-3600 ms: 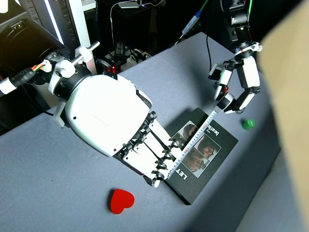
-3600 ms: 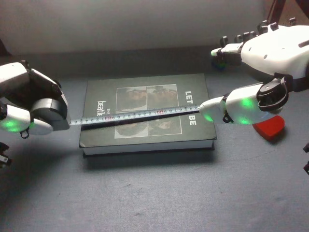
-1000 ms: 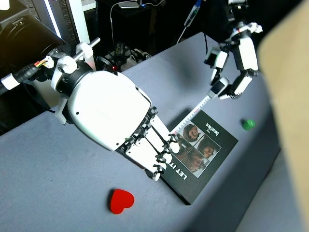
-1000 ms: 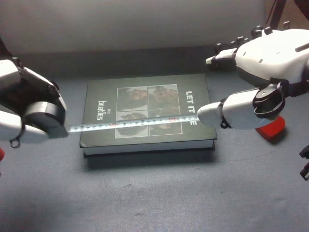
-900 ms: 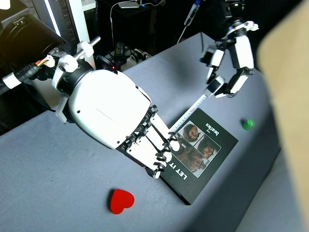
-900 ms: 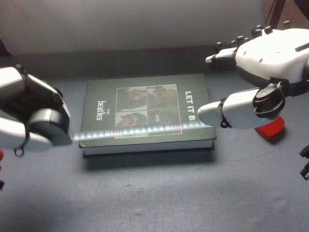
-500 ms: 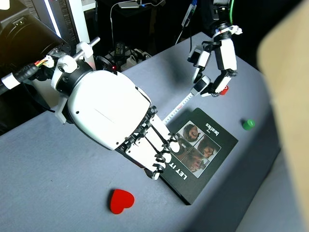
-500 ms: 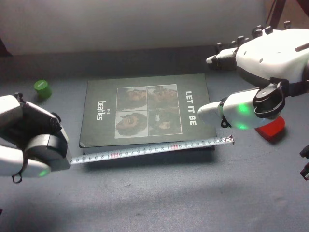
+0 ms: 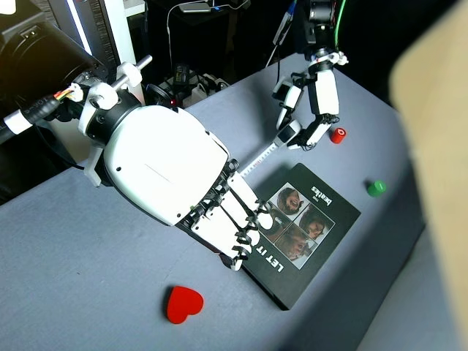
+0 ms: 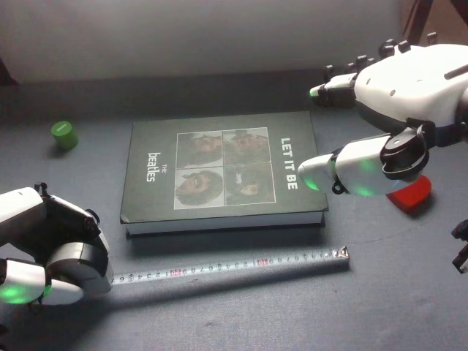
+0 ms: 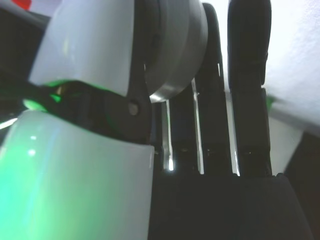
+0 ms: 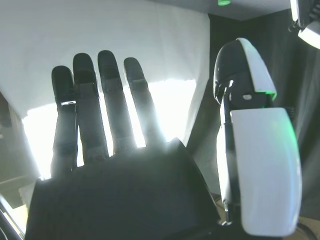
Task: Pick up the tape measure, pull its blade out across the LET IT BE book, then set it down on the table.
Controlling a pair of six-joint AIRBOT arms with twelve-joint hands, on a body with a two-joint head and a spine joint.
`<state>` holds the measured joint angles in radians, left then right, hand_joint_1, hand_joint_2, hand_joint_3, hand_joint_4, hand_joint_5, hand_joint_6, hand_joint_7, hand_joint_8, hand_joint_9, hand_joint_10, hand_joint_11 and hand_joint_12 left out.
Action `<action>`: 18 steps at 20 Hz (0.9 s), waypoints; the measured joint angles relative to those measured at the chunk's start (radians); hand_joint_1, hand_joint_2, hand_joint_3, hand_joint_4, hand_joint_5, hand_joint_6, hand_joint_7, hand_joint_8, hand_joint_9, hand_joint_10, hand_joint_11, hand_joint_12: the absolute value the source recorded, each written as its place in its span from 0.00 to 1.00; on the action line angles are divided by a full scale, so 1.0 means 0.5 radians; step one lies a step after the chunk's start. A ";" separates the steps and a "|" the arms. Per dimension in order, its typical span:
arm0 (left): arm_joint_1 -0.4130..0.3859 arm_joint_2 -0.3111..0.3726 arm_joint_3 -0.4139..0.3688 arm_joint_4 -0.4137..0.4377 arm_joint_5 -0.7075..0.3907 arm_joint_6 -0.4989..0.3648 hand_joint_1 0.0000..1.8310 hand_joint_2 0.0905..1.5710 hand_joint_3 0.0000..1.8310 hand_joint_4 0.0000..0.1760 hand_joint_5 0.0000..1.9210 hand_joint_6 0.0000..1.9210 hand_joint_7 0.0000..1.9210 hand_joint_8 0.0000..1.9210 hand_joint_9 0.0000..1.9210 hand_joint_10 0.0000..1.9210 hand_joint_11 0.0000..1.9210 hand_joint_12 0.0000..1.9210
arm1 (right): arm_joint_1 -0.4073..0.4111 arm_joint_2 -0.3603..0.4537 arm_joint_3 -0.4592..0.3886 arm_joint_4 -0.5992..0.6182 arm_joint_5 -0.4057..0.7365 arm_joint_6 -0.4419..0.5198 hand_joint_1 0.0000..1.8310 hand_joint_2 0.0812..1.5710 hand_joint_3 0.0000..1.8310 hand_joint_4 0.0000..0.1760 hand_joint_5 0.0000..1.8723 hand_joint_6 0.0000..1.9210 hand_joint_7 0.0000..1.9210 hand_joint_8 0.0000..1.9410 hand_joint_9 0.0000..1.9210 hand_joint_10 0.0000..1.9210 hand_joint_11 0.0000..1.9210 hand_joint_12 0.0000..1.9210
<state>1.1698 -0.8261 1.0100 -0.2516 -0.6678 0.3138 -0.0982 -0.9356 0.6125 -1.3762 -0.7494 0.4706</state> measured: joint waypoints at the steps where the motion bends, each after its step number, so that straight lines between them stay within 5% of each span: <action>1: 0.002 -0.006 0.004 -0.005 -0.008 0.002 0.75 0.68 0.00 0.00 0.50 0.44 0.47 0.52 0.54 0.58 0.55 0.48 | 0.000 -0.003 0.000 -0.002 0.000 0.000 0.16 0.69 0.00 0.00 0.15 0.00 0.20 0.00 0.21 0.00 0.04 0.45; 8: 0.045 -0.065 0.037 -0.011 -0.037 0.008 0.75 0.69 0.00 0.00 0.48 0.46 0.48 0.52 0.54 0.59 0.54 0.49 | -0.002 -0.003 -0.006 -0.001 -0.002 0.001 0.16 0.69 0.00 0.00 0.15 0.00 0.20 0.00 0.22 0.00 0.04 0.45; 10: 0.045 -0.065 0.037 -0.037 -0.047 0.008 0.75 0.71 0.00 0.00 0.45 0.54 0.46 0.56 0.46 0.68 0.45 0.51 | -0.002 -0.003 -0.006 -0.002 -0.002 0.001 0.16 0.70 0.00 0.00 0.16 0.00 0.21 0.00 0.22 0.00 0.04 0.45; 11: 0.045 -0.065 0.037 -0.036 -0.056 0.008 0.65 0.73 0.00 0.00 0.42 0.61 0.48 0.60 0.46 0.23 0.42 0.48 | -0.002 -0.003 -0.006 -0.002 -0.001 0.000 0.17 0.70 0.00 0.00 0.16 0.00 0.21 0.00 0.22 0.00 0.04 0.45; 12: 0.045 -0.065 0.037 -0.035 -0.061 0.009 0.58 0.76 0.00 0.00 0.40 0.67 0.42 0.28 0.46 0.08 0.36 0.43 | -0.002 -0.003 -0.006 -0.002 -0.001 0.000 0.17 0.70 0.00 0.00 0.16 0.00 0.21 0.00 0.22 0.00 0.04 0.45; 13: 0.045 -0.063 0.037 -0.036 -0.075 0.005 0.51 0.74 0.00 0.00 0.35 0.27 0.42 0.10 0.43 0.03 0.32 0.40 | -0.002 -0.003 -0.006 -0.002 -0.001 0.001 0.17 0.70 0.00 0.00 0.16 0.00 0.21 0.00 0.22 0.00 0.04 0.45; 14: 0.045 -0.060 0.037 -0.030 -0.087 0.006 0.45 0.73 0.00 0.00 0.36 0.09 0.41 0.03 0.41 0.01 0.29 0.38 | -0.002 -0.003 -0.006 -0.002 -0.005 0.001 0.18 0.70 0.00 0.00 0.16 0.00 0.21 0.00 0.22 0.00 0.05 0.45; 18: 0.045 -0.060 0.037 -0.037 -0.111 0.004 0.32 0.68 0.00 0.00 0.27 0.00 0.30 0.00 0.30 0.00 0.20 0.31 | -0.013 -0.003 -0.006 -0.010 -0.006 0.001 0.18 0.70 0.00 0.00 0.16 0.00 0.22 0.00 0.22 0.00 0.05 0.45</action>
<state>1.1923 -0.8562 1.0283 -0.2699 -0.7231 0.3157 -0.1047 -0.9371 0.6094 -1.3811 -0.7525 0.4709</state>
